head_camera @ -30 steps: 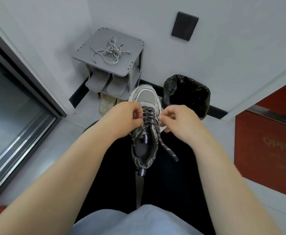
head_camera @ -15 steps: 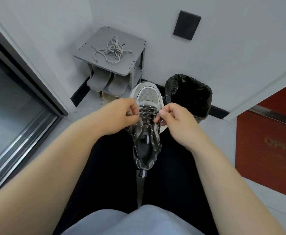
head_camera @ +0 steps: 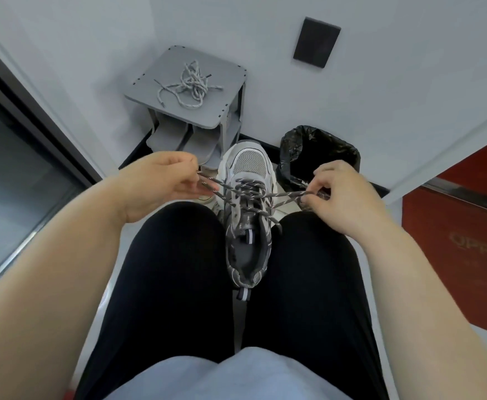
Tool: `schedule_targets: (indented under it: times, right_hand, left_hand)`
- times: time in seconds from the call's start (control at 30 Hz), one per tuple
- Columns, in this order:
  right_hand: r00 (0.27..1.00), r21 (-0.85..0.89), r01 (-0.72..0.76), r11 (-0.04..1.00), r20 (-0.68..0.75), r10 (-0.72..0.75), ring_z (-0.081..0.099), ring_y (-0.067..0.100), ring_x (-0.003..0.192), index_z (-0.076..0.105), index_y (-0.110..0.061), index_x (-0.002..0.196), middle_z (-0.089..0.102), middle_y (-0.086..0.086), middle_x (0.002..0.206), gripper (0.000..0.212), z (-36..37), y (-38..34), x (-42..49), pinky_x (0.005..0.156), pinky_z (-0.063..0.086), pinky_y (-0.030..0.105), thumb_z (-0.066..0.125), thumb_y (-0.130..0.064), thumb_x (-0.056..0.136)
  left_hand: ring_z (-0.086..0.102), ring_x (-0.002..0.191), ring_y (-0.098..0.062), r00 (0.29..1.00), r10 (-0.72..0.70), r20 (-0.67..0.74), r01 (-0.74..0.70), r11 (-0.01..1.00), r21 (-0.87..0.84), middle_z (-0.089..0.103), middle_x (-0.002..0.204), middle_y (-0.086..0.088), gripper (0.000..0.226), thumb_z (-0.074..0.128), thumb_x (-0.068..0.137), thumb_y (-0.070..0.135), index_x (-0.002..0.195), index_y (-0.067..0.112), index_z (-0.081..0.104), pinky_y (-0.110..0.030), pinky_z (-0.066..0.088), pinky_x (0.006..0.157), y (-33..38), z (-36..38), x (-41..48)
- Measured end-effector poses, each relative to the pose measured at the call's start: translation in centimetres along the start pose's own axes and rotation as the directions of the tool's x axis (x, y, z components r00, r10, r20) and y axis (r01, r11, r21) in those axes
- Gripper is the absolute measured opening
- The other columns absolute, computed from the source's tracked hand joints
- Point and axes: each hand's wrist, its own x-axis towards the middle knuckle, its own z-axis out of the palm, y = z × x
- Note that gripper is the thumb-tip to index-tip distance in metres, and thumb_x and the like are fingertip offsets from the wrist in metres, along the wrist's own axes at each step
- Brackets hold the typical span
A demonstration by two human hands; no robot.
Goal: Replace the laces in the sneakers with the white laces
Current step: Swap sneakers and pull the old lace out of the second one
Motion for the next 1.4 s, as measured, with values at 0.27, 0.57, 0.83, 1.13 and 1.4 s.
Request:
schedule_targets:
  times: [0.27, 0.57, 0.83, 1.13, 1.4]
  right_hand:
    - [0.97, 0.773, -0.193, 0.604, 0.242, 0.001, 0.071, 0.014, 0.078, 0.042, -0.015, 0.073, 0.07, -0.001, 0.063, 0.022, 2.1, -2.7, -1.3, 0.088, 0.052, 0.034, 0.047, -0.007, 0.092]
    - [0.999, 0.536, -0.046, 0.843, 0.031, 0.035, 0.05, 0.007, 0.062, 0.054, -0.024, 0.07, 0.054, -0.011, 0.065, 0.022, 2.1, -1.2, -1.0, 0.066, 0.043, 0.029, 0.073, -0.032, 0.076]
    - [0.998, 0.366, 0.03, 0.93, 0.039, -0.048, 0.05, -0.001, 0.067, 0.065, -0.035, 0.061, 0.053, -0.017, 0.072, 0.025, 2.5, -2.0, -0.8, 0.062, 0.037, 0.012, 0.073, -0.017, 0.077]
    - [0.945, 0.926, -0.311, 0.214, 0.276, 0.178, 0.068, 0.016, 0.08, 0.059, -0.01, 0.076, 0.072, 0.004, 0.08, 0.018, 0.3, -0.7, -1.4, 0.083, 0.054, 0.032, 0.052, -0.013, 0.092]
    - [0.967, 0.459, -0.135, 0.878, 0.253, 0.016, 0.064, 0.012, 0.083, 0.065, -0.008, 0.078, 0.072, 0.004, 0.09, 0.011, 0.3, -0.4, -1.7, 0.087, 0.052, 0.039, 0.07, -0.018, 0.076]
  left_hand:
    - [0.025, 0.044, -0.011, 0.958, 0.047, -0.282, -0.076, 0.993, -0.091, 0.028, 0.045, 0.009, 0.033, 0.032, 0.088, 0.008, 0.058, 0.019, 0.028, -0.026, 0.038, 0.048, -0.3, 2.4, 1.0]
    - [0.045, 0.088, -0.01, 0.886, 0.431, -0.17, -0.216, 0.709, 0.671, 0.044, 0.09, 0.009, 0.015, 0.073, 0.069, 0.039, 0.067, 0.03, 0.062, -0.022, 0.036, 0.082, 0.0, 1.5, 0.3]
    - [0.027, 0.122, -0.021, 0.906, 0.398, -0.145, -0.098, 0.531, 0.842, 0.047, 0.126, 0.01, 0.016, 0.073, 0.07, 0.041, 0.081, 0.029, 0.073, -0.029, 0.017, 0.097, -2.0, 4.6, 1.3]
    - [0.045, 0.107, -0.007, 0.812, 0.451, -0.371, -0.254, 0.845, 0.471, 0.055, 0.116, 0.001, 0.02, 0.057, 0.087, 0.009, 0.071, 0.018, 0.049, 0.009, 0.023, 0.079, -2.4, 3.5, 0.7]
    - [0.054, 0.102, -0.004, 0.922, 0.38, -0.074, -0.288, 0.8, 0.526, 0.059, 0.105, 0.013, 0.017, 0.056, 0.069, 0.024, 0.083, 0.03, 0.051, -0.02, 0.043, 0.087, -2.5, 4.4, 0.5]
